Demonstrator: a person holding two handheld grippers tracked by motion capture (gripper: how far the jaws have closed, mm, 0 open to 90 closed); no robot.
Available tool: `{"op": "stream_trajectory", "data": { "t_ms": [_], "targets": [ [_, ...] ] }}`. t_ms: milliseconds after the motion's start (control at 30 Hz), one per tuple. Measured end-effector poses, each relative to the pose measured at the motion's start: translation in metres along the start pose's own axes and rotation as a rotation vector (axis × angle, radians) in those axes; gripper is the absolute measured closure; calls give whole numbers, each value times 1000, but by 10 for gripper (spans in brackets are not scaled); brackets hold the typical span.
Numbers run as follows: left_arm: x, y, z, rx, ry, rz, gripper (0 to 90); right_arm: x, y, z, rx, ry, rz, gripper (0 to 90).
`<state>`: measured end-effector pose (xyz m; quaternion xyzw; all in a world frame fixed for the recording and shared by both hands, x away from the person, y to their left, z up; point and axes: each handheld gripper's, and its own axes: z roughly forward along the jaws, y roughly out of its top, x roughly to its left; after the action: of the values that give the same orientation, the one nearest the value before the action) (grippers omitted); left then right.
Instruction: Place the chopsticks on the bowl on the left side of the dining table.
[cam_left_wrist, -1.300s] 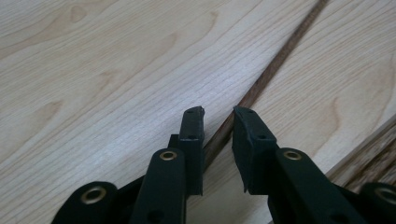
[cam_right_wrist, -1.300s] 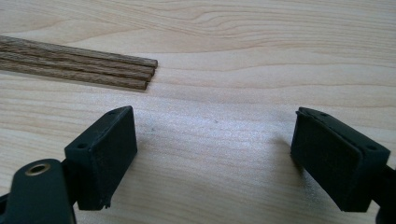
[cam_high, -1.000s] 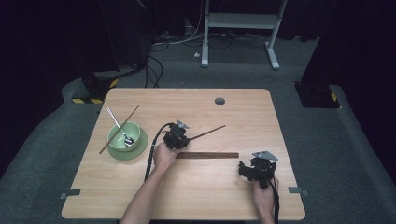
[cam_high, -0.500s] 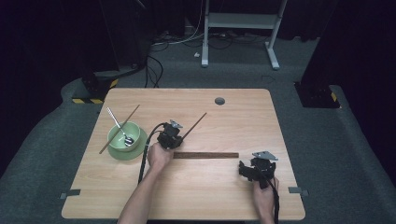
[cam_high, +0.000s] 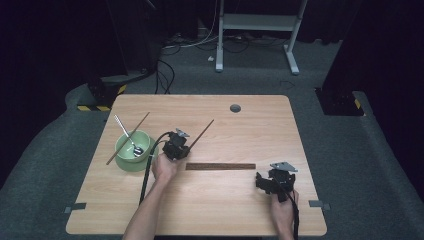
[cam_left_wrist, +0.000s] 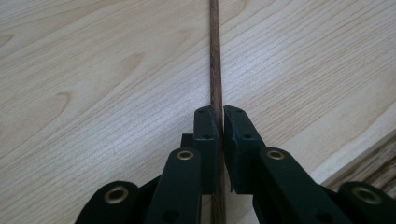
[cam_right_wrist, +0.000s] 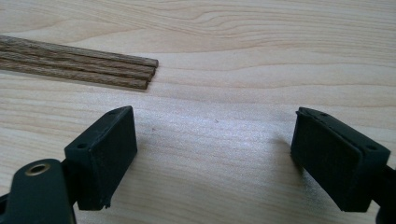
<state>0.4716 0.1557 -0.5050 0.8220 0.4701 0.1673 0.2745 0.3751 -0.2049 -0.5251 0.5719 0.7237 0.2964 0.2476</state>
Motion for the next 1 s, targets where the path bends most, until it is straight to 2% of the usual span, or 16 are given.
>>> {"op": "stream_trajectory", "data": {
  "t_ms": [233,467,700,867,1000],
  "targets": [
    [3,-6,-4,-10,1,-29,836,0,0,0,1,0,1,139],
    [2,-11,-6,-15,17,-31,837,0,0,0,0,0,0,139],
    [1,-12,-8,-9,16,-23,838,0,0,0,1,1,1,139],
    [4,-19,-13,-13,5,-40,838,0,0,0,1,1,1,139],
    [6,-23,-20,-17,0,-38,839,0,0,0,1,1,1,139]
  ]
}}
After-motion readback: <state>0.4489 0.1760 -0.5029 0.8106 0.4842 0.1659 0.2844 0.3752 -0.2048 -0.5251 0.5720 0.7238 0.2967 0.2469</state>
